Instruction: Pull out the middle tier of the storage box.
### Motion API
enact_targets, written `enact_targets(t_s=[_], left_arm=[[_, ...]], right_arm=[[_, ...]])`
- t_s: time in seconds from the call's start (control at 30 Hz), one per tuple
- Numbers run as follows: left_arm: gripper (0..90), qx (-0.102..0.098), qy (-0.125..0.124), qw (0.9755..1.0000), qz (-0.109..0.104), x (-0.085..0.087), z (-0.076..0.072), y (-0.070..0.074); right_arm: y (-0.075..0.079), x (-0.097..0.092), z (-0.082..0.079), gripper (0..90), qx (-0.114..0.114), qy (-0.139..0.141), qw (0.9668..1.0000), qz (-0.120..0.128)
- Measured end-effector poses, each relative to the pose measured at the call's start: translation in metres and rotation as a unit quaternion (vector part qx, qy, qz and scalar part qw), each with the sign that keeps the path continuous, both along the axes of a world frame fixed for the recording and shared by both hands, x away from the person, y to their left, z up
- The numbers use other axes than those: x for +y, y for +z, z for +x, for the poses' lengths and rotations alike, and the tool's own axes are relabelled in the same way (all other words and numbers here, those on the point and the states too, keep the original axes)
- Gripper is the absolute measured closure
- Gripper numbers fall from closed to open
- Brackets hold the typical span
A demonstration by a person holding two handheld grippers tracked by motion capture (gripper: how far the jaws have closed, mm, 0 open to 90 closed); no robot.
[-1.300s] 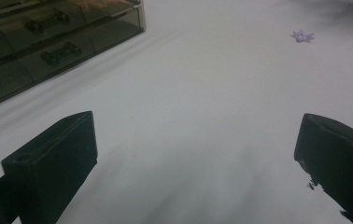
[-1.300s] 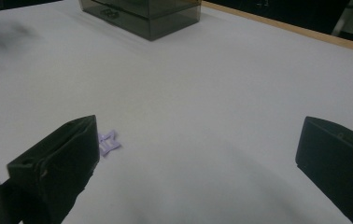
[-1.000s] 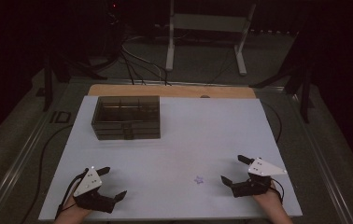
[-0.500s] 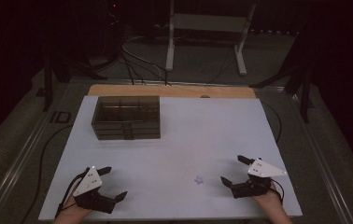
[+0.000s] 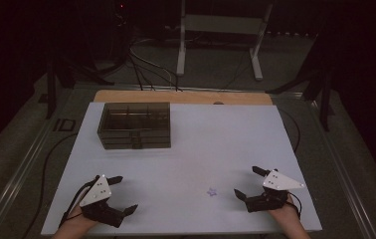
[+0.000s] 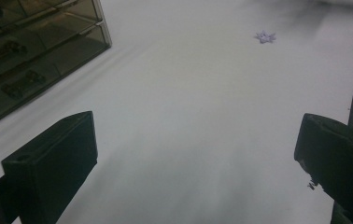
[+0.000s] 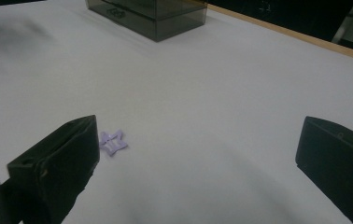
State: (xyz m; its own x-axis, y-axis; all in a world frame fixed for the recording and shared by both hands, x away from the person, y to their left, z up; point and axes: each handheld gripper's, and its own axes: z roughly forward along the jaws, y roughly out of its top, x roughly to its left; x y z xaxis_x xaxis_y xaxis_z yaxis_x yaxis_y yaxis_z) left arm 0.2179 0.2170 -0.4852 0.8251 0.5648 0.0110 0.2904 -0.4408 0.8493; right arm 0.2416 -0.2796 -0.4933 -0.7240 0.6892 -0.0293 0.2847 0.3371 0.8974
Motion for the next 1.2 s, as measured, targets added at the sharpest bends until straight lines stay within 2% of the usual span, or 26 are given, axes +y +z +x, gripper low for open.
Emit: enact_targets(t_s=[0.23, 0.5, 0.77, 1.2], left_arm=[[0.0, -0.011, -0.007, 0.9999, 0.007, -0.003, 0.003, 0.008], [0.0, -0.018, 0.001, 0.9996, 0.019, 0.001, 0.008, 0.012], [0.0, -0.028, 0.002, 0.9986, 0.046, 0.001, 0.011, 0.020], [0.0, -0.038, 0.015, 0.9967, 0.071, 0.002, 0.023, 0.030]], right_arm=[[0.001, 0.001, -0.001, 0.1, -0.003, 0.001, 1.0000, 0.001], [0.000, 0.001, 0.000, 0.1, -0.002, 0.003, 1.0000, 0.004], [0.001, 0.001, -0.001, 0.1, -0.003, 0.004, 1.0000, 0.007], [0.000, 0.002, -0.001, 0.0, -0.001, 0.004, 1.0000, 0.007]])
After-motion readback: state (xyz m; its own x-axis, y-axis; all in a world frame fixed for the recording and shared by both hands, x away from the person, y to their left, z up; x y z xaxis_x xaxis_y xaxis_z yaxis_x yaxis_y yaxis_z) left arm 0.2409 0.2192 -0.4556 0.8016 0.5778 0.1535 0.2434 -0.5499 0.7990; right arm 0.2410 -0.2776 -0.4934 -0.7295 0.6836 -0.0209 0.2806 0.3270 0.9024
